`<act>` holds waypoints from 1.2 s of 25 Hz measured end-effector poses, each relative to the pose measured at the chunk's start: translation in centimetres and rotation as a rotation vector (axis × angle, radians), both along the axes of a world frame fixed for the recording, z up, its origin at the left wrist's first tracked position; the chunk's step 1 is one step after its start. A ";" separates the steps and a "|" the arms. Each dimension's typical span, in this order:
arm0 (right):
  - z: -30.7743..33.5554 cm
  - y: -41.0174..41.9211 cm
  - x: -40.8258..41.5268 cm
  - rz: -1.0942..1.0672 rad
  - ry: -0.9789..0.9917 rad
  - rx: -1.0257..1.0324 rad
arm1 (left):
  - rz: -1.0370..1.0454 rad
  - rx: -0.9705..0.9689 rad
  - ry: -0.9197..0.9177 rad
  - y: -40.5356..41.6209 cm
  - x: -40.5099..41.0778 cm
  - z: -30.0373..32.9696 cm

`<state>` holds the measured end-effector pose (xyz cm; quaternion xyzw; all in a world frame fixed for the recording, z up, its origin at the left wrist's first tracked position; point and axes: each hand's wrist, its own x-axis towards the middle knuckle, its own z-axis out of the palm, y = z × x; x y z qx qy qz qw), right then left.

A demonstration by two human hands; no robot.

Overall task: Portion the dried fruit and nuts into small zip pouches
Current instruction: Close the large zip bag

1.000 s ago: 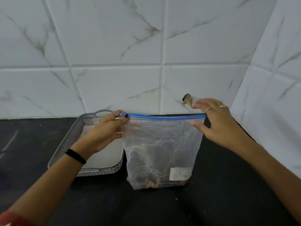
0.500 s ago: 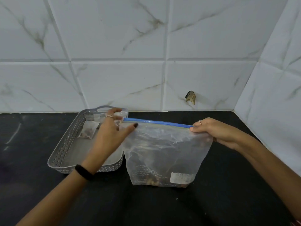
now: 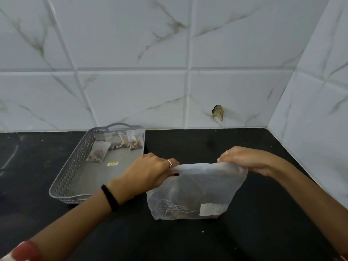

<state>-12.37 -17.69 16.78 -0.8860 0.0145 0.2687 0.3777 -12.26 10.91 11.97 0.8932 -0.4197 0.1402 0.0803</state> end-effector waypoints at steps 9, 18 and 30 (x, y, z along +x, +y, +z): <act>-0.4 2.0 -2.8 0.417 -0.471 -0.388 | 0.016 -0.091 0.917 -0.9 3.2 1.1; -3.2 0.4 1.2 0.262 -0.039 0.071 | 0.126 0.249 0.132 -3.8 -2.2 -0.6; -3.7 2.7 -3.1 0.621 -0.550 -0.595 | 0.106 0.167 0.705 -3.6 -1.3 -2.6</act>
